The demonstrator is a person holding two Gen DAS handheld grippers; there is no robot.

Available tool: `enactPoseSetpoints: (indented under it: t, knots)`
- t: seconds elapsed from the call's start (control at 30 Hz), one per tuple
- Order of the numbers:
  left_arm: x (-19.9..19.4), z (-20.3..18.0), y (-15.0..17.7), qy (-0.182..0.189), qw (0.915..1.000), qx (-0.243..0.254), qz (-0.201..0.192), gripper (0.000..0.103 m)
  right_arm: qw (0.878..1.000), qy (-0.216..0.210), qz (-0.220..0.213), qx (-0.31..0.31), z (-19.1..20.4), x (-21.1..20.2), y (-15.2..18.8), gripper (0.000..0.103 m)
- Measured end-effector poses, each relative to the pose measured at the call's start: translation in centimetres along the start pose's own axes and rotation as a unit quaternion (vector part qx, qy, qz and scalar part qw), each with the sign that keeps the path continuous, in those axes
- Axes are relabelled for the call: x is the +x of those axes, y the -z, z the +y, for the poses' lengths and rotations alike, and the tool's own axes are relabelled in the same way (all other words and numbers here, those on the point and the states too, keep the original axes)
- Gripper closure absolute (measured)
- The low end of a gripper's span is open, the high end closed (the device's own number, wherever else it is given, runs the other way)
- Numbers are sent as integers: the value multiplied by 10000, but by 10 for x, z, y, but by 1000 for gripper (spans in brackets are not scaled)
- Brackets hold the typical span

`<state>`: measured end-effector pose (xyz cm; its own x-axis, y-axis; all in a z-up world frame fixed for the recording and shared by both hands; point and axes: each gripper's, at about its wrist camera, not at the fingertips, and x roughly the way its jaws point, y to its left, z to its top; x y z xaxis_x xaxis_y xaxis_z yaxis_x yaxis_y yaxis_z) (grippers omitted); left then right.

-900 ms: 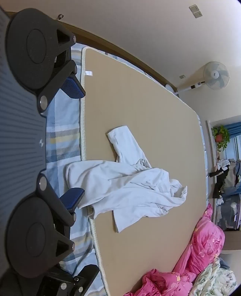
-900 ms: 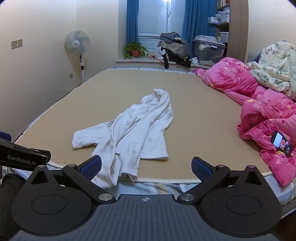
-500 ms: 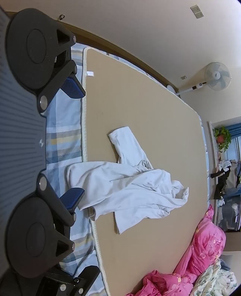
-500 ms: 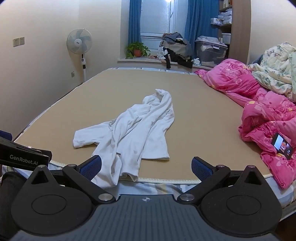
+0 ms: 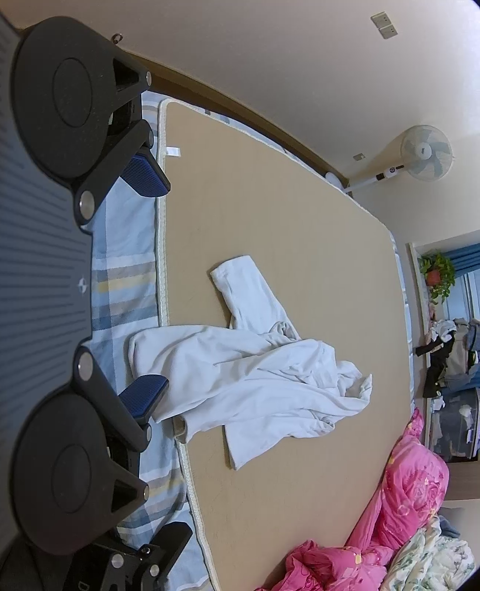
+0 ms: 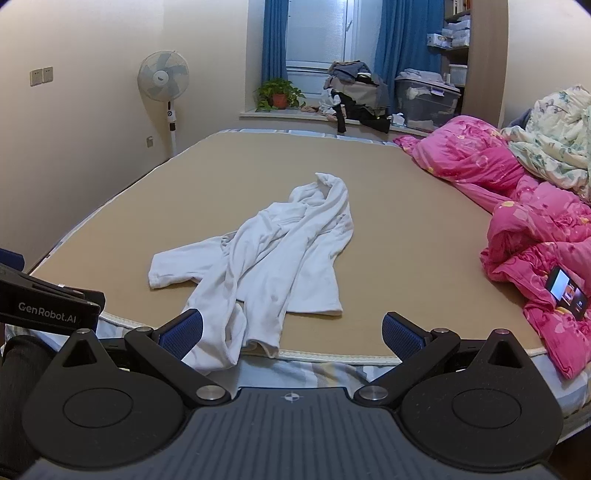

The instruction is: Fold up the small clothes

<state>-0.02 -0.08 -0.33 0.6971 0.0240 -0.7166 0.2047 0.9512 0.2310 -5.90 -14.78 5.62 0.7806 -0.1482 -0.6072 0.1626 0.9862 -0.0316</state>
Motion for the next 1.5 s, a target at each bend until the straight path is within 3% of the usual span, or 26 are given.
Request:
enactPoseSetpoints:
  t: [1.5]
  knots:
    - [-3, -2, -2, -2, 10000, 86, -34, 1, 10000, 65, 23, -67, 0, -2, -2, 1]
